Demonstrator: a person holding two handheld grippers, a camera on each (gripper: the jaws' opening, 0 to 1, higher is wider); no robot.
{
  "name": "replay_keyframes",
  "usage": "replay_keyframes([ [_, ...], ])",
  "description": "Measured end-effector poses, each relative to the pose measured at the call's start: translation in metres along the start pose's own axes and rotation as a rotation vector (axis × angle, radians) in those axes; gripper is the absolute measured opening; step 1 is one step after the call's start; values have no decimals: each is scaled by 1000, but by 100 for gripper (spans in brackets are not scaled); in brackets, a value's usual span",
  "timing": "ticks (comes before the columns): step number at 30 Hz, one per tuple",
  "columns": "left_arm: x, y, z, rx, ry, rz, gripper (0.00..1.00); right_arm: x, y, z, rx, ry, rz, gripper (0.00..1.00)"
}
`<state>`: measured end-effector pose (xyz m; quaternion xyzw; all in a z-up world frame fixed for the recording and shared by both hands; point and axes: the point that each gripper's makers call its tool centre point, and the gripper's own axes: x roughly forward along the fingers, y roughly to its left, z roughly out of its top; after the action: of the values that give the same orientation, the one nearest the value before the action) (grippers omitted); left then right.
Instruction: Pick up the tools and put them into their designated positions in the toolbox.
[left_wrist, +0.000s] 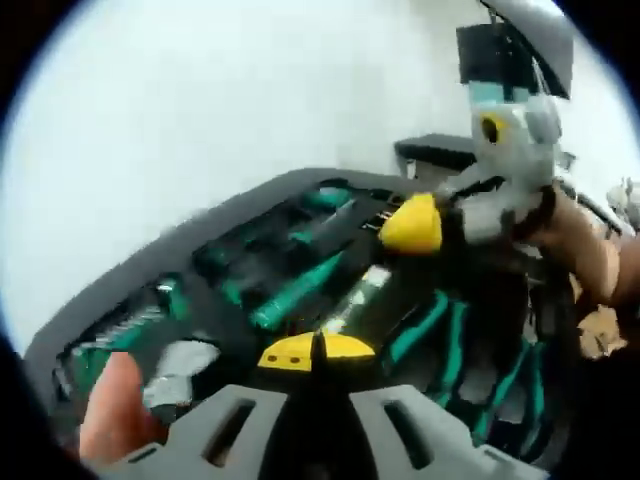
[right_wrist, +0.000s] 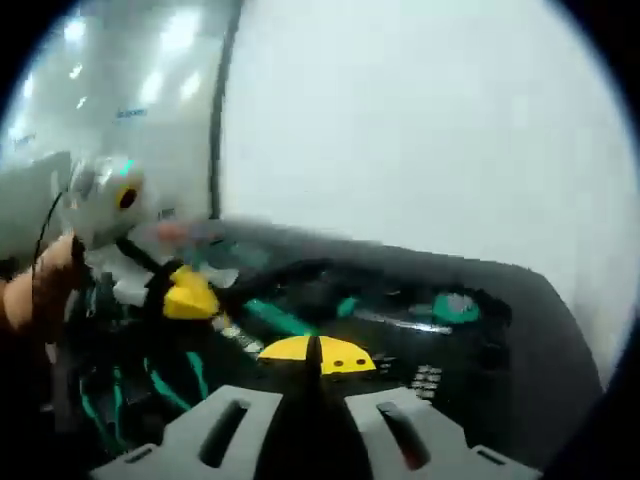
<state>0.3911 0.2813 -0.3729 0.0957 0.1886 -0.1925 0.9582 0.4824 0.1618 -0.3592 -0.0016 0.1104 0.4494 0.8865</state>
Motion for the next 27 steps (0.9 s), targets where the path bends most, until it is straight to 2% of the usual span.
replay_keyframes([
  [1, -10, 2, 1, -76, -30, -11, 3, -4, -5, -2, 14, 17, -9, 0],
  [2, -22, 19, 13, -103, -123, 10, 5, -8, -6, -1, -38, 2, -4, 0],
  [3, -32, 28, 16, -152, -169, 25, 7, -9, -6, 0, -61, -12, -9, 0],
  [4, -51, 26, 21, -140, -243, 64, 10, -9, -1, -2, -81, -4, 5, 0],
  [6, -82, 42, 20, -122, -326, 144, 12, -3, 7, -6, -89, 29, 44, 0],
  [7, -100, 53, 18, -120, -373, 199, 13, -1, 15, -7, -153, 37, 68, 1],
  [8, -111, 62, 15, -112, -389, 235, 15, -1, 14, -7, -263, 50, 62, 1],
  [9, -128, 77, 6, -129, -394, 301, 17, -5, -4, 3, -359, 24, -45, 2],
  [10, -141, 88, 1, -151, -409, 347, 17, -12, -16, 12, -358, -22, -120, 2],
  [11, -160, 103, -5, -184, -457, 396, 17, -23, -24, 18, -334, -77, -163, 2],
  [12, -173, 110, -9, -201, -487, 416, 17, -33, -26, 18, -268, -115, -164, 4],
  [13, -191, 120, -18, -246, -523, 451, 17, -46, -26, 15, -156, -170, -160, 6],
  [14, -201, 125, -25, -250, -534, 469, 17, -54, -27, 11, -109, -194, -162, 7],
  [15, -209, 130, -33, -252, -539, 488, 17, -62, -29, 7, -119, -196, -173, 7],
  [16, -217, 136, -41, -257, -546, 514, 17, -76, -35, 12, -158, -233, -219, 7],
  [17, -227, 139, -51, -264, -551, 533, 17, -86, -42, 19, -177, -284, -266, 7],
  [18, -233, 147, -60, -286, -557, 544, 17, -102, -53, 29, -254, -362, -345, 7],
  [19, -245, 153, -66, -293, -592, 574, 17, -110, -55, 32, -289, -387, -368, 7],
  [20, -254, 158, -71, -305, -616, 594, 17, -120, -68, 27, -306, -375, -429, 7],
  [21, -265, 163, -74, -325, -659, 615, 17, -124, -76, 24, -293, -376, -447, 7],
  [22, -279, 169, -78, -365, -734, 639, 17, -129, -82, 19, -260, -383, -470, 7],
  [23, -289, 171, -85, -442, -781, 654, 17, -131, -88, 15, -176, -374, -477, 7],
  [24, -296, 176, -90, -472, -799, 677, 17, -134, -94, 11, -99, -359, -470, 6],
  [25, -301, 182, -97, -494, -794, 715, 17, -132, -96, 13, -75, -387, -465, 6],
  [26, -310, 191, -107, -553, -815, 762, 17, -127, -98, 10, -83, -375, -453, 6],
  [27, -316, 197, -114, -600, -837, 784, 17, -120, -105, 2, -41, -322, -453, 6],
])
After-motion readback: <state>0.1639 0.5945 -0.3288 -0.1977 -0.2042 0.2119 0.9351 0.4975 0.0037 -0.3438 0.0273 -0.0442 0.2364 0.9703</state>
